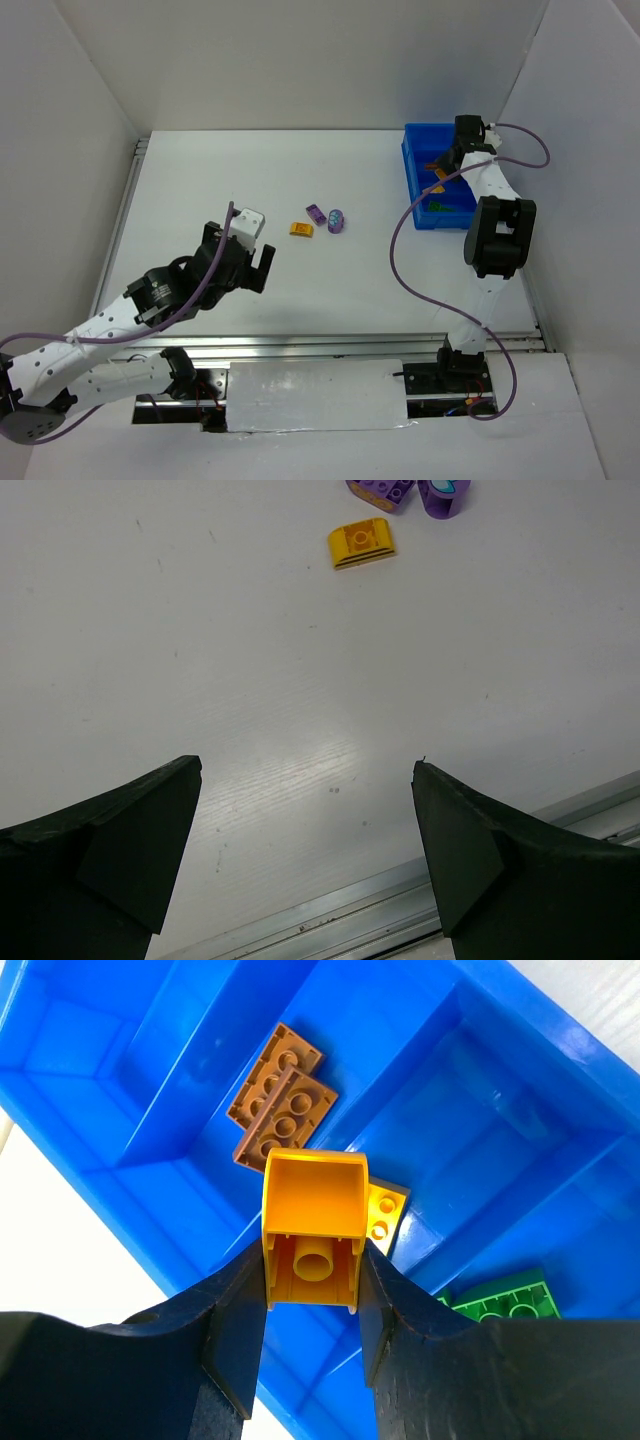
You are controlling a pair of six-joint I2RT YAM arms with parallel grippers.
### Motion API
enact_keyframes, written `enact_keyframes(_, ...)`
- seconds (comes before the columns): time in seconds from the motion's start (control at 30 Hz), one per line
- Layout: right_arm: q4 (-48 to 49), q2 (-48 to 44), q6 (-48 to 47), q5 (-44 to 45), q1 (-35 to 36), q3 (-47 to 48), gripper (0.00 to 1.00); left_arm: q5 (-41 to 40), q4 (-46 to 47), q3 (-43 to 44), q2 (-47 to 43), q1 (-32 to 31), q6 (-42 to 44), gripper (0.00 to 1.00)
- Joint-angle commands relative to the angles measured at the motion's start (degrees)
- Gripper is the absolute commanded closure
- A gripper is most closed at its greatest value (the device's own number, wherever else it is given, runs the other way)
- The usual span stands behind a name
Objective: Sort the legos into containers by color
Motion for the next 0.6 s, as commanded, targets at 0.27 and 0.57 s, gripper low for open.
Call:
enact_keyframes(0.27,1.93,-0.87,0.19,-0.07,-0.11,1.14,1.0,-0.64,0.56,0.27,0.59,-0.03,-0.68,0.0)
enact_keyframes(0.57,2.28,-2.1,0.72,-1.65,-0.11,0.44,1.0,-0.21,0.39,0.44,1.38,-0.03,-0.42,0.01)
